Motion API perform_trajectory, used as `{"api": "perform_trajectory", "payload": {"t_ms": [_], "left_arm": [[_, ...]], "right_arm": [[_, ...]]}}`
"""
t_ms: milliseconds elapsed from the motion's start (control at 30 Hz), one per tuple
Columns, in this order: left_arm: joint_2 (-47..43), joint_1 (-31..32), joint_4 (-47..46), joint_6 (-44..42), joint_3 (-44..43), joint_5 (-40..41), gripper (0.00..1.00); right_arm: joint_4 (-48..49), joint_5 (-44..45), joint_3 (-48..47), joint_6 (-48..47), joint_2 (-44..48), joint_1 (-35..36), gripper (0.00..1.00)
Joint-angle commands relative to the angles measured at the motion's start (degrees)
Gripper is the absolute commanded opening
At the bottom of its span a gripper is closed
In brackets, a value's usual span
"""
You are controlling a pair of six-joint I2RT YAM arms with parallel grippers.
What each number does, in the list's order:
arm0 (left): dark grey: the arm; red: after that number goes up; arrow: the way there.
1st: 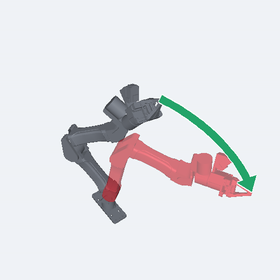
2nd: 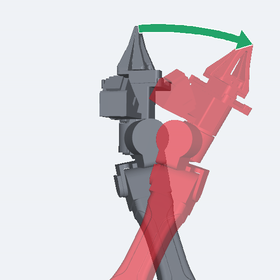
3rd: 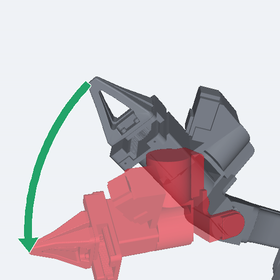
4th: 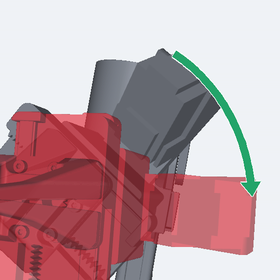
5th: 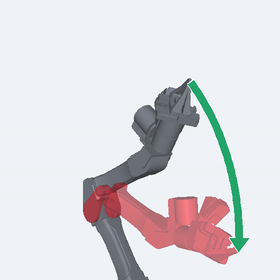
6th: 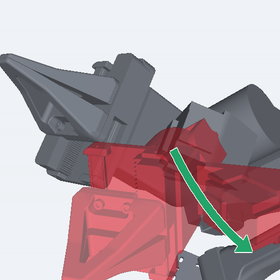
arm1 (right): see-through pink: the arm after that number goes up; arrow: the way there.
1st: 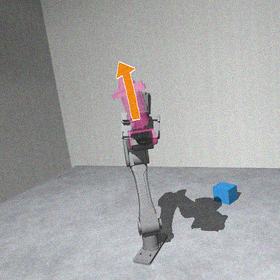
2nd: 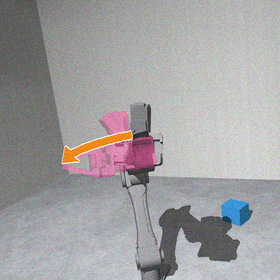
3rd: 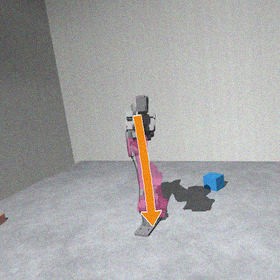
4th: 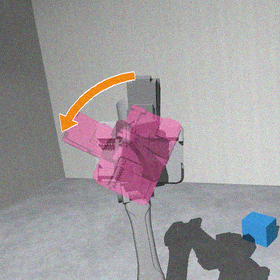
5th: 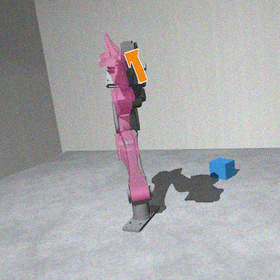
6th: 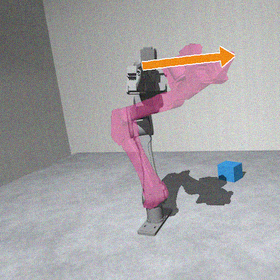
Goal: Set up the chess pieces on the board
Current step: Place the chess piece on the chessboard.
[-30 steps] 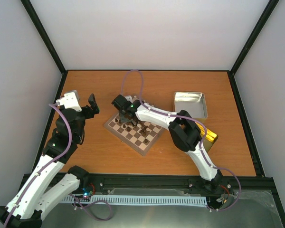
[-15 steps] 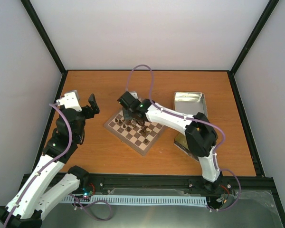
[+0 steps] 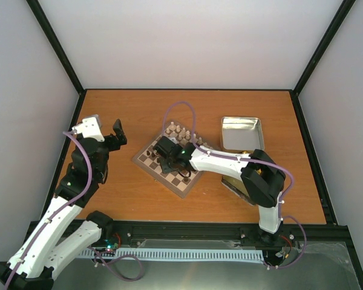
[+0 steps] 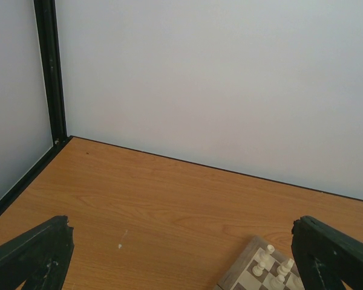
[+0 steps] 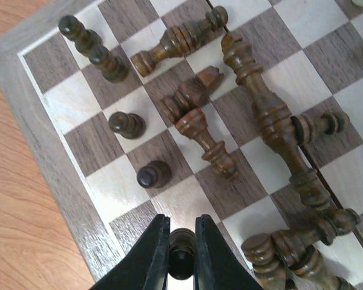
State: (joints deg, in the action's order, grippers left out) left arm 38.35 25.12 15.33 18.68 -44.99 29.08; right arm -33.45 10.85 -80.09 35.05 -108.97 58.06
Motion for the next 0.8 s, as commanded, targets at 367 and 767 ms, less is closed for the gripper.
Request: {"api": "perform_trajectory", "payload": {"t_ms": [367,767], "left_arm": [[0.03,-0.19,-0.83,-0.57,-0.38,-0.05,1.00],[0.21,-0.25,-0.80,-0.31,-0.37,-0.30,1.00]], "right_arm": [[3.76,0.17,-1.21,1.77,-4.13,0.21,0.11],[1.97,2.43,-1.70,2.48,-0.52,0.12,0.27]]}}
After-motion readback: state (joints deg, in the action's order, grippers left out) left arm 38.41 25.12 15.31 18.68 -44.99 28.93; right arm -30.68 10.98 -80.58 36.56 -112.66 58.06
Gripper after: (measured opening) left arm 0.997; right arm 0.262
